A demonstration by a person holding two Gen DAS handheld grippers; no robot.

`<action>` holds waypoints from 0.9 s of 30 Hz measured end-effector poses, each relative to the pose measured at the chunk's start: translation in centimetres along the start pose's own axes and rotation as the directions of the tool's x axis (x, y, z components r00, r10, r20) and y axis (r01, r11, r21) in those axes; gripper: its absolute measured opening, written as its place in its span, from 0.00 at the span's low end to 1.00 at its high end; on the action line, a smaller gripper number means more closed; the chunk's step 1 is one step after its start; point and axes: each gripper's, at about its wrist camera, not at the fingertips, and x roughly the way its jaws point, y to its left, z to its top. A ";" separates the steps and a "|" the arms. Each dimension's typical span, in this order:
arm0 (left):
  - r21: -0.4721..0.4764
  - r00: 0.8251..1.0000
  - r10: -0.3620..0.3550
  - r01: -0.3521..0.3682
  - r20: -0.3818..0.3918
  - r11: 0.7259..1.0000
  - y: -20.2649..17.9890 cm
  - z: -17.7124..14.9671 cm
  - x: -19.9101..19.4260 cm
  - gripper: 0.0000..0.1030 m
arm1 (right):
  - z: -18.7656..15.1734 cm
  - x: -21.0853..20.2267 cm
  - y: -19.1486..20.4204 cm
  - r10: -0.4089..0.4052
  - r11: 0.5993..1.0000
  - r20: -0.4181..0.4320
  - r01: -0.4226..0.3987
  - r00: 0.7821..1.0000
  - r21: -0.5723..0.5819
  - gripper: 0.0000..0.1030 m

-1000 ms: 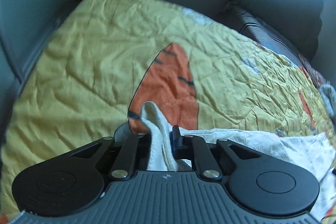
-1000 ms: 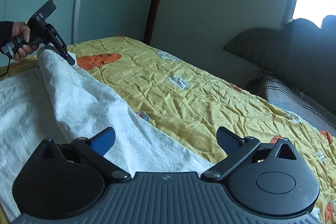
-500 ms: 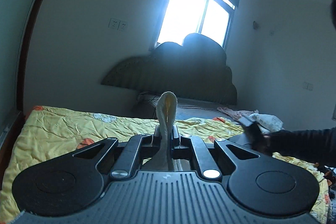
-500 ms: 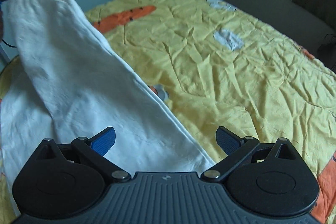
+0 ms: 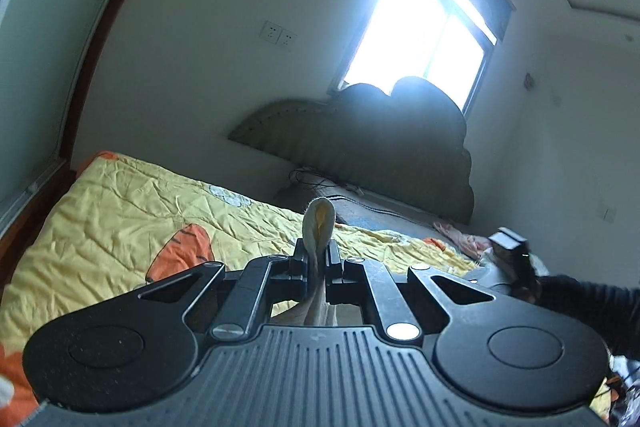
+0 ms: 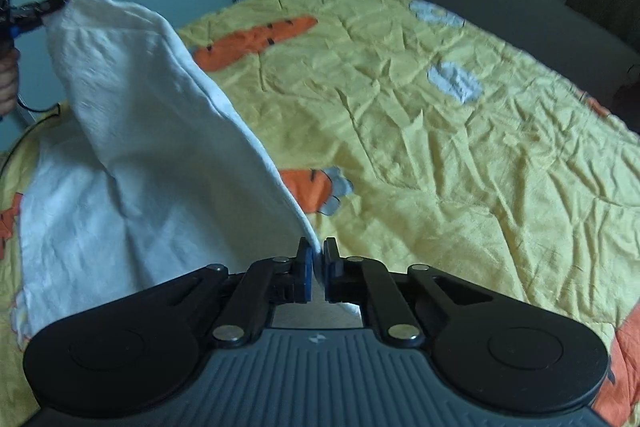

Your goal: Fold towel

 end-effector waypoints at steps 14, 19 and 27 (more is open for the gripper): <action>-0.359 0.960 0.204 -0.261 -0.190 0.896 2.9 -7.7 -9.0 0.52 | -9.9 -4.5 12.2 0.088 0.994 0.057 -0.092 0.994 0.060 0.05; -0.486 0.940 0.273 -0.339 -0.203 0.806 1.6 -10.4 -13.3 0.85 | -9.4 -4.5 12.0 0.058 0.995 0.097 -0.066 0.994 0.076 0.05; -0.780 0.986 0.137 -0.162 -0.098 0.605 -1.2 -15.4 -14.7 0.86 | -8.1 -5.6 12.5 0.037 0.996 0.139 -0.048 0.990 0.074 0.05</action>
